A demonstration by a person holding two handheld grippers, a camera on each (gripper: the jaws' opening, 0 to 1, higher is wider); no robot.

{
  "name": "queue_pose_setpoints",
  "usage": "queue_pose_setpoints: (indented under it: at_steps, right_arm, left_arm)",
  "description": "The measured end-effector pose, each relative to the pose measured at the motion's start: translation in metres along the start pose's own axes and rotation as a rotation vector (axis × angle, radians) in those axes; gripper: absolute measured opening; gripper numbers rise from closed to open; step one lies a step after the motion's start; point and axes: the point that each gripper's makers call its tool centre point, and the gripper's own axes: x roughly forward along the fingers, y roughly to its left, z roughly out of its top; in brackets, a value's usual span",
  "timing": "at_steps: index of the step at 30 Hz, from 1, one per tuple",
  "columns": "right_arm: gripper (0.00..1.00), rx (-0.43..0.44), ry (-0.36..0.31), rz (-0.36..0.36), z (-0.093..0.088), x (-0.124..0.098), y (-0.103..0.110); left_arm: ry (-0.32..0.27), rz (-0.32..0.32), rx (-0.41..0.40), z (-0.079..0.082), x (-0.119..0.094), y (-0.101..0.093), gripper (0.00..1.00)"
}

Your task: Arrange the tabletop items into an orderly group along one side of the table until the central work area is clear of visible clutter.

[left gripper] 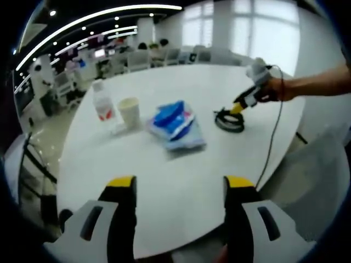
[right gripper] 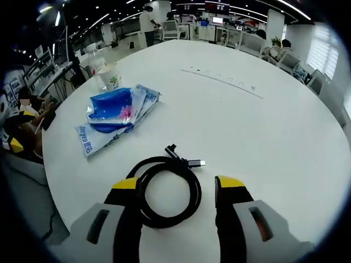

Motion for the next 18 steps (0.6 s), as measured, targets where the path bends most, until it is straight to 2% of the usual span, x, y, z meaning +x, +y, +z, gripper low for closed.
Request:
queue_pose_setpoints:
  at_steps: [5,9,11,18]
  right_arm:
    - [0.53,-0.015,-0.006,0.007,0.003,-0.004,0.003]
    - [0.54,-0.052,-0.008,0.05,0.007,-0.004,0.014]
    - [0.54,-0.09,-0.011,0.061,0.011,-0.005,0.02]
    - [0.53,-0.085,-0.051,0.088,0.032,-0.004,0.031]
  left_arm:
    - [0.002,-0.005,0.005,-0.001,0.0,-0.002,0.59]
    - [0.001,-0.009,0.003,-0.001,-0.001,-0.003,0.59]
    - [-0.004,-0.01,0.001,0.0,-0.001,-0.003,0.59]
    - [-0.011,-0.008,-0.004,0.0,-0.002,-0.001,0.59]
